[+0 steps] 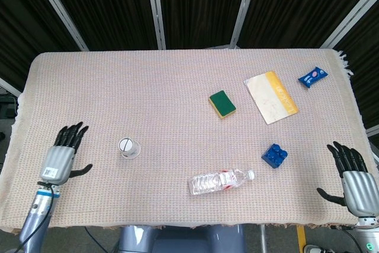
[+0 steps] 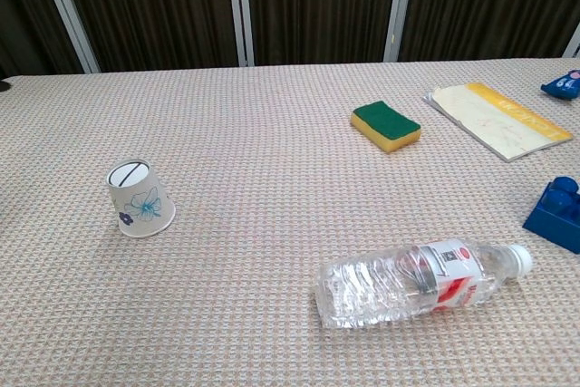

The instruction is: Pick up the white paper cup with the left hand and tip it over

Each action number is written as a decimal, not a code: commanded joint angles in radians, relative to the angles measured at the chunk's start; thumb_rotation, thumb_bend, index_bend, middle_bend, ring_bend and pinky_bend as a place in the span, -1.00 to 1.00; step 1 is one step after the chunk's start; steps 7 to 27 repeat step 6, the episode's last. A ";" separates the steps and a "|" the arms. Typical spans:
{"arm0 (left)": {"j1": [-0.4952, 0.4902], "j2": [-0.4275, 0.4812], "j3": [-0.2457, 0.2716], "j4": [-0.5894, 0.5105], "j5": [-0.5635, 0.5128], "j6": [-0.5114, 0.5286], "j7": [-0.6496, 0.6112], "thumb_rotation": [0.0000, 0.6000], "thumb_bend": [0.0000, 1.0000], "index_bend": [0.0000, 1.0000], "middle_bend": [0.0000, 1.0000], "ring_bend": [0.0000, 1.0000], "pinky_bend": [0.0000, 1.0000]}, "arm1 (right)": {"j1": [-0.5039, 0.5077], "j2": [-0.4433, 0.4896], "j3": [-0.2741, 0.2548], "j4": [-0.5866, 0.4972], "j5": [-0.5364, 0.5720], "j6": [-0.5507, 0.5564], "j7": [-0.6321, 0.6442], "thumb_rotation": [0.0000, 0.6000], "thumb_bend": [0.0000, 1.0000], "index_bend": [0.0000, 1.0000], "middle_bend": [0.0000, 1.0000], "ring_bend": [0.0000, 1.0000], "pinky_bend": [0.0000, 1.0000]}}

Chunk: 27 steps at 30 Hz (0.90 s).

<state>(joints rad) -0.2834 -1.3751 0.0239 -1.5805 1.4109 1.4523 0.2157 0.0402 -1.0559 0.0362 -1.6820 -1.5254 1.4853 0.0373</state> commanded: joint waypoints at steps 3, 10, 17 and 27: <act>0.103 0.136 0.068 -0.150 0.030 0.097 0.085 1.00 -0.83 -1.00 -1.00 -1.00 -1.00 | 0.000 -0.004 0.002 0.003 -0.004 0.007 0.001 1.00 -0.91 -0.06 -1.00 -1.00 -1.00; 0.119 0.151 0.075 -0.165 0.039 0.109 0.086 1.00 -0.83 -1.00 -1.00 -1.00 -1.00 | -0.001 -0.008 0.003 0.007 -0.009 0.012 0.004 1.00 -0.91 1.00 -1.00 -1.00 -1.00; 0.119 0.151 0.075 -0.165 0.039 0.109 0.086 1.00 -0.83 -1.00 -1.00 -1.00 -1.00 | -0.001 -0.008 0.003 0.007 -0.009 0.012 0.004 1.00 -0.91 1.00 -1.00 -1.00 -1.00; 0.119 0.151 0.075 -0.165 0.039 0.109 0.086 1.00 -0.83 -1.00 -1.00 -1.00 -1.00 | -0.001 -0.008 0.003 0.007 -0.009 0.012 0.004 1.00 -0.91 1.00 -1.00 -1.00 -1.00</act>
